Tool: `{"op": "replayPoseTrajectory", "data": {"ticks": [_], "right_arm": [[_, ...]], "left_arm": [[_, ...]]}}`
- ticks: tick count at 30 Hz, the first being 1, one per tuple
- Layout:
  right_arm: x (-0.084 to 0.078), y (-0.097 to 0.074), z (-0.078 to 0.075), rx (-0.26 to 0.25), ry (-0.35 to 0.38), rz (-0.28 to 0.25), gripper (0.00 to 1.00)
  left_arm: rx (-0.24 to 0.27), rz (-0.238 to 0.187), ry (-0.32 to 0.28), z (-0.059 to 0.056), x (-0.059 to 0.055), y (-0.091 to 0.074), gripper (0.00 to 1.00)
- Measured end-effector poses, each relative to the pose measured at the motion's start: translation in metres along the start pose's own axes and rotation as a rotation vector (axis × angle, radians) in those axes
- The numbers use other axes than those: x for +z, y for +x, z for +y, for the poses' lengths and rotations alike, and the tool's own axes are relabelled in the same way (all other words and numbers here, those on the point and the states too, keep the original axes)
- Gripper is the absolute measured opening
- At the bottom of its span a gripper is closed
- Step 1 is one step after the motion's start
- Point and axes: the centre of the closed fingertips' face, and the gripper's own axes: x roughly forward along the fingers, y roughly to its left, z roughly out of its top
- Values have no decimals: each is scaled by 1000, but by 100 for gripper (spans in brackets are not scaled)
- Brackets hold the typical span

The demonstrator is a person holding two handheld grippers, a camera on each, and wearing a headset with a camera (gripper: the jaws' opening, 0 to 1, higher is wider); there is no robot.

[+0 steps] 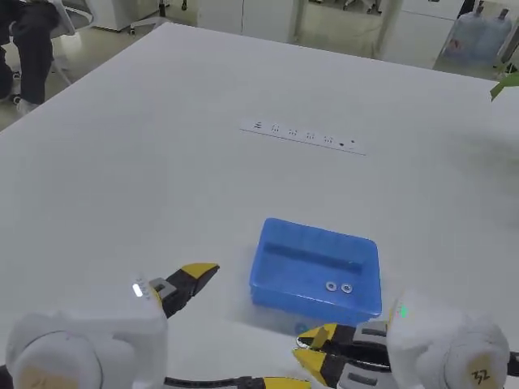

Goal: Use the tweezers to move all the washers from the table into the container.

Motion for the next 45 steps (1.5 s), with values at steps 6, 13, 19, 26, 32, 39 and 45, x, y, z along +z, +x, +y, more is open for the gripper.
{"op": "replayPoseTrajectory", "data": {"ticks": [6,13,19,26,32,39,45], "right_arm": [[0,0,-4,-17,-31,21,3],[15,-9,-8,-29,-29,-7,3],[39,-20,-18,-48,-34,-64,3],[63,-30,-45,-99,6,-147,3],[68,-32,-72,-156,101,-191,3],[47,-21,-110,-207,330,-171,3],[35,-9,-127,-203,437,-173,3]], "left_arm": [[0,0,2,0,0,0,93],[1,2,5,0,0,0,92],[-2,1,5,0,0,0,92],[-1,0,3,1,0,0,92],[3,2,4,2,-1,0,92],[5,2,5,2,-1,0,92],[6,5,3,3,-2,0,92]]}}
